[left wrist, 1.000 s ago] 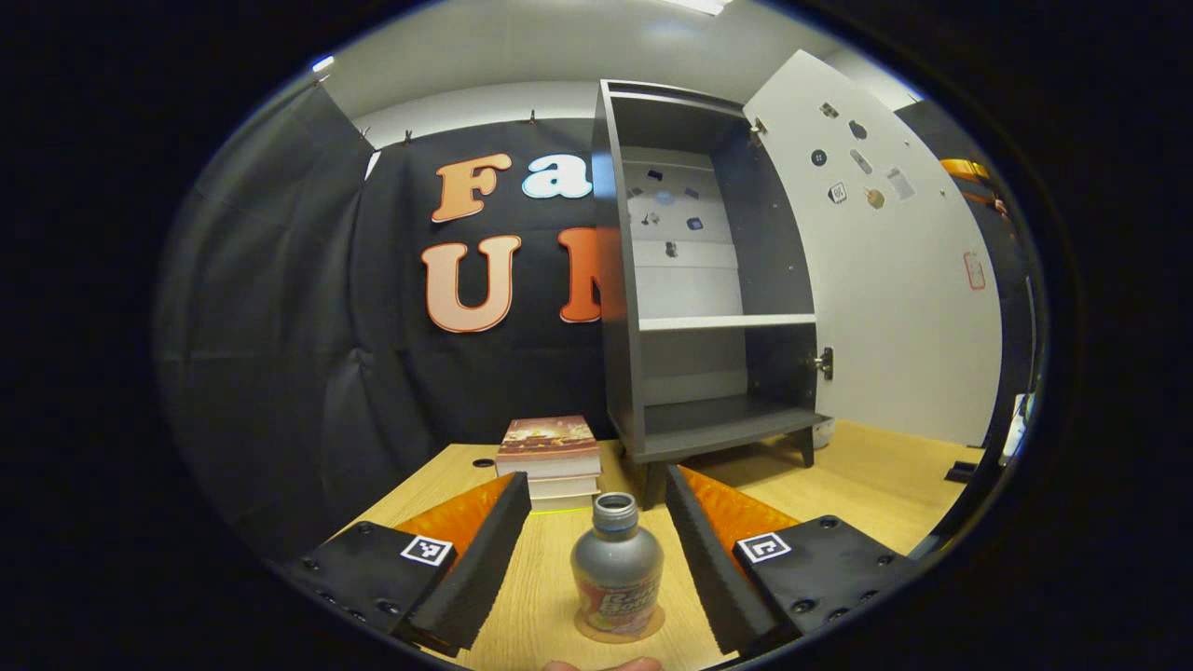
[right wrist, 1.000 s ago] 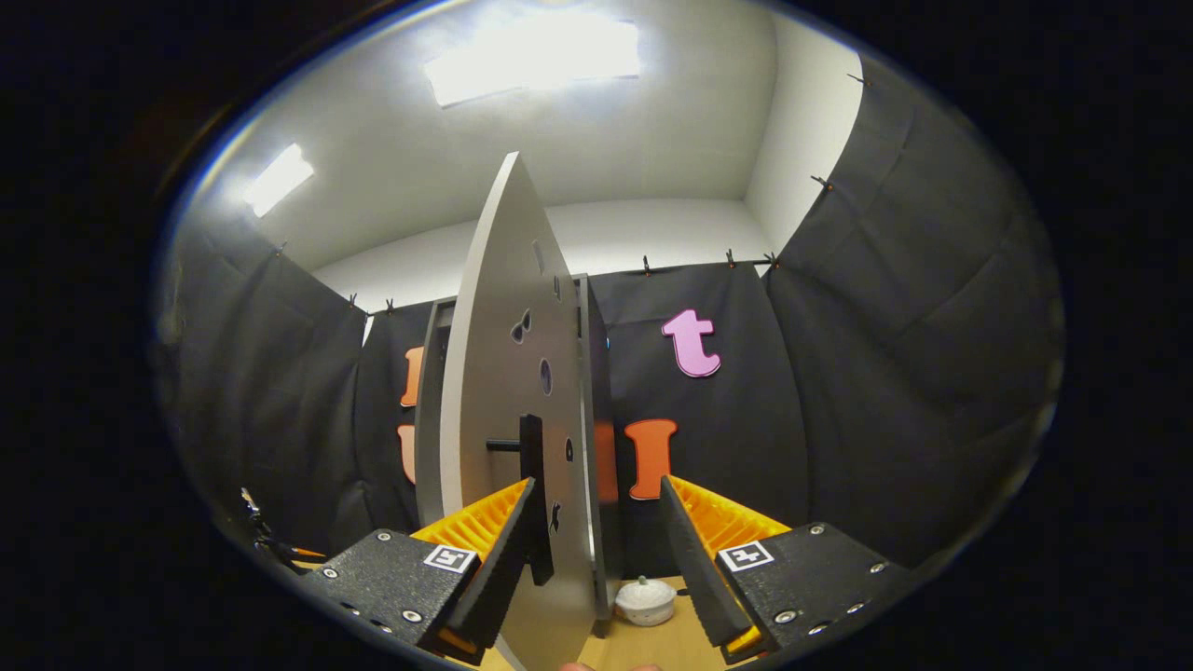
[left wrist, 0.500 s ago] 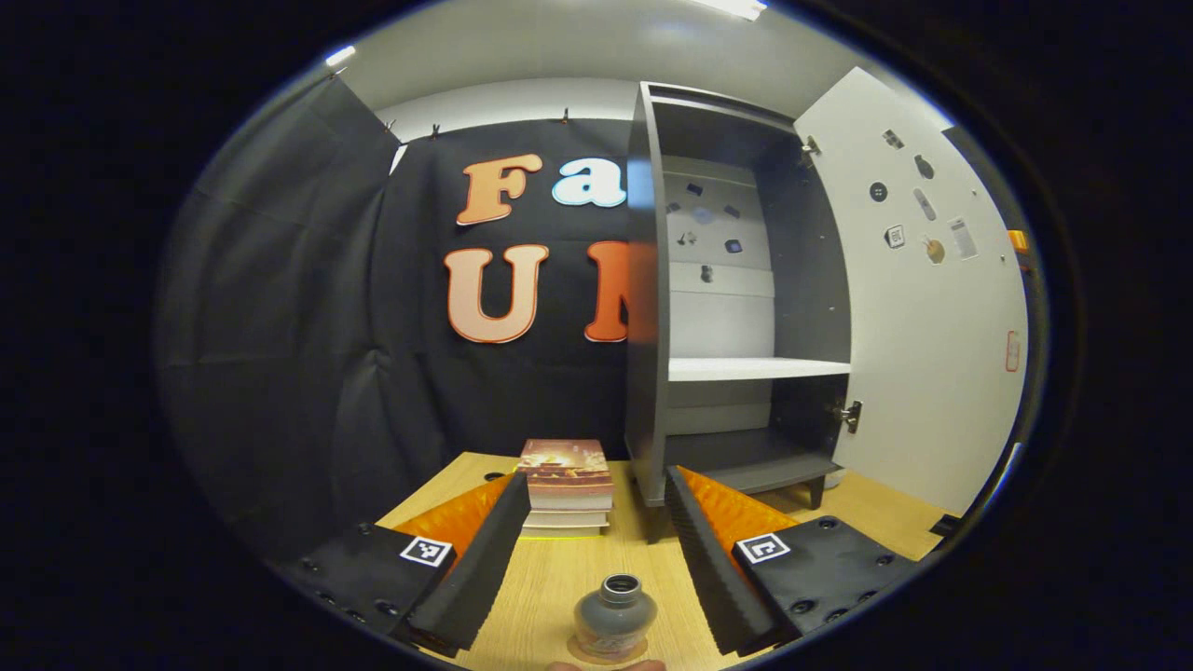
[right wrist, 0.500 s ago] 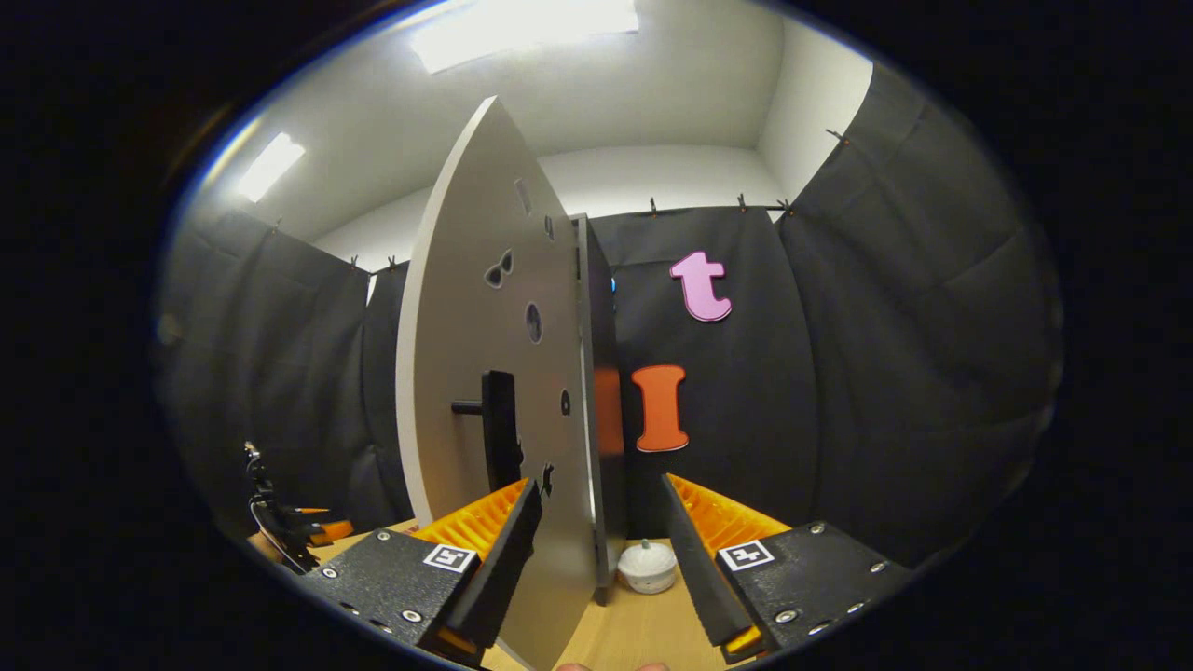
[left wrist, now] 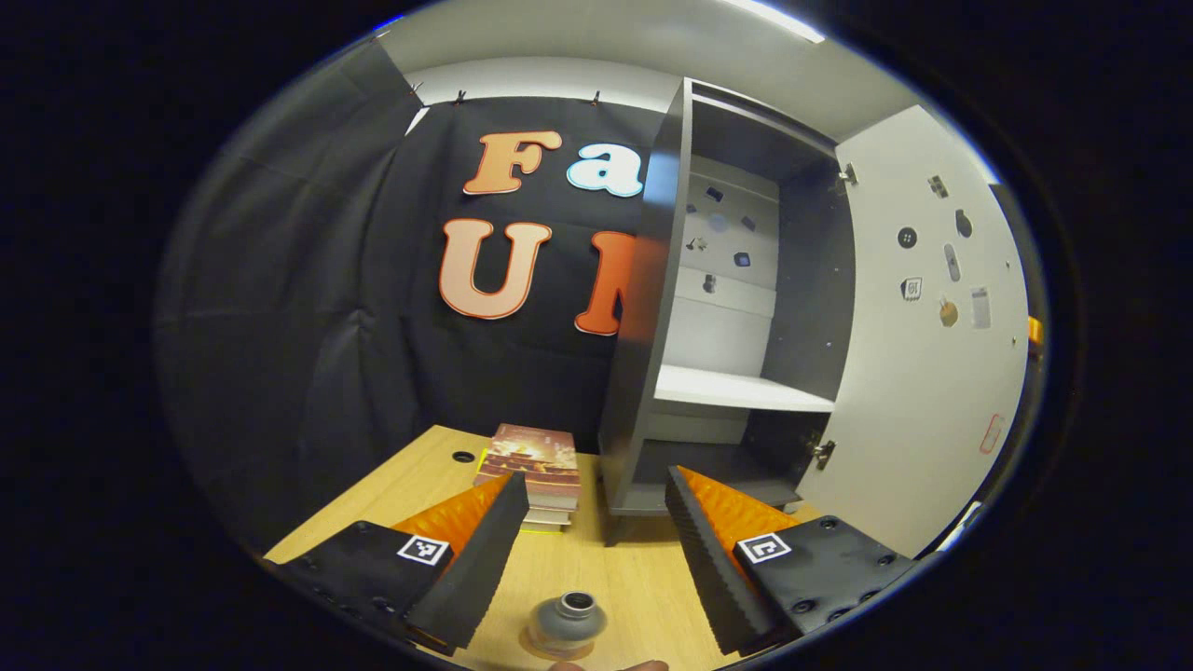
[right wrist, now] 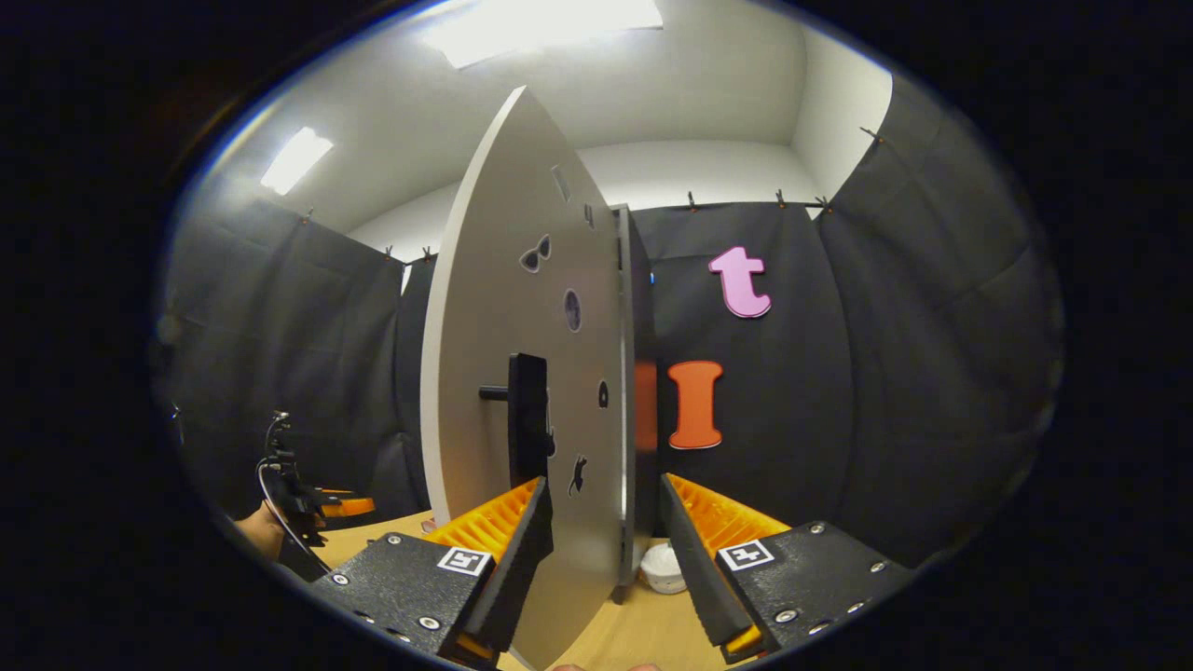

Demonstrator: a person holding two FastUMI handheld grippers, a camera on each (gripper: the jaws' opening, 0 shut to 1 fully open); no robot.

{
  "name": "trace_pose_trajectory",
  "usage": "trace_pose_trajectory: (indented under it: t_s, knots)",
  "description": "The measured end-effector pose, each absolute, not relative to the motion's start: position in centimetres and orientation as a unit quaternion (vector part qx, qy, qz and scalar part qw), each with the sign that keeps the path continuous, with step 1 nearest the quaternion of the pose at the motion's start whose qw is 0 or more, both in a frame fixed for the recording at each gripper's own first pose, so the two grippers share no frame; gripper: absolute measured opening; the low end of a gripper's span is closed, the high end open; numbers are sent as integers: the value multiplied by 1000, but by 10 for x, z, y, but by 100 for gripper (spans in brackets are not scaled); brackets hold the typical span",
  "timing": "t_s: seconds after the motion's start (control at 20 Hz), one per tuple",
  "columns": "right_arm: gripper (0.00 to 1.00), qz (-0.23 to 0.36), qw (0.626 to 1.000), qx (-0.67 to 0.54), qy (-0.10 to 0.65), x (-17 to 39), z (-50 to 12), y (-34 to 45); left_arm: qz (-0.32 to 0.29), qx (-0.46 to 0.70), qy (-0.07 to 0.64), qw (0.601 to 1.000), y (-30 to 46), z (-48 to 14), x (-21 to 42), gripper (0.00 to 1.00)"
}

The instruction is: Open the cabinet door with the right hand, grasp the bottle in the cabinet with the left hand and place it on the coaster, then close the cabinet door with the right hand.

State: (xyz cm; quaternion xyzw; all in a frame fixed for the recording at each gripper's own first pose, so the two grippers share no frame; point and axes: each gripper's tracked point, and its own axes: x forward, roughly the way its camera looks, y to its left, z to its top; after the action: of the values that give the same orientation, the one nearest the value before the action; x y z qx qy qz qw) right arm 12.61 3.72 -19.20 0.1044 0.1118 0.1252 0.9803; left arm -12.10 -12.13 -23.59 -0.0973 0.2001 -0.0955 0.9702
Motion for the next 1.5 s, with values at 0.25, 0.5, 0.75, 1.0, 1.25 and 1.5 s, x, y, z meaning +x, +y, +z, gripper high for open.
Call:
trace_pose_trajectory:
  t_s: [0.25, 0.5, 0.75, 1.0, 1.25, 1.5]
  knots:
    - [74, 176, 976, 79, 100, 126, -185, 78, -106, -66, 162, 979, -135, -207, -104, 96]
    - [73, 212, 972, 63, 84, 145, -183, 123, -115, -57, 151, 980, -145, -196, -91, 96]
    - [74, 244, 965, 59, 74, 173, -187, 169, -101, -47, 142, 984, -125, -193, -93, 96]
    - [77, 243, 963, 77, 88, 216, -204, 224, -71, -39, 132, 988, -95, -186, -84, 96]
    - [80, 240, 963, 76, 96, 260, -202, 253, -56, -27, 123, 990, -79, -185, -81, 93]
    - [80, 228, 965, 69, 107, 291, -214, 288, -53, -45, 122, 990, -62, -181, -81, 96]
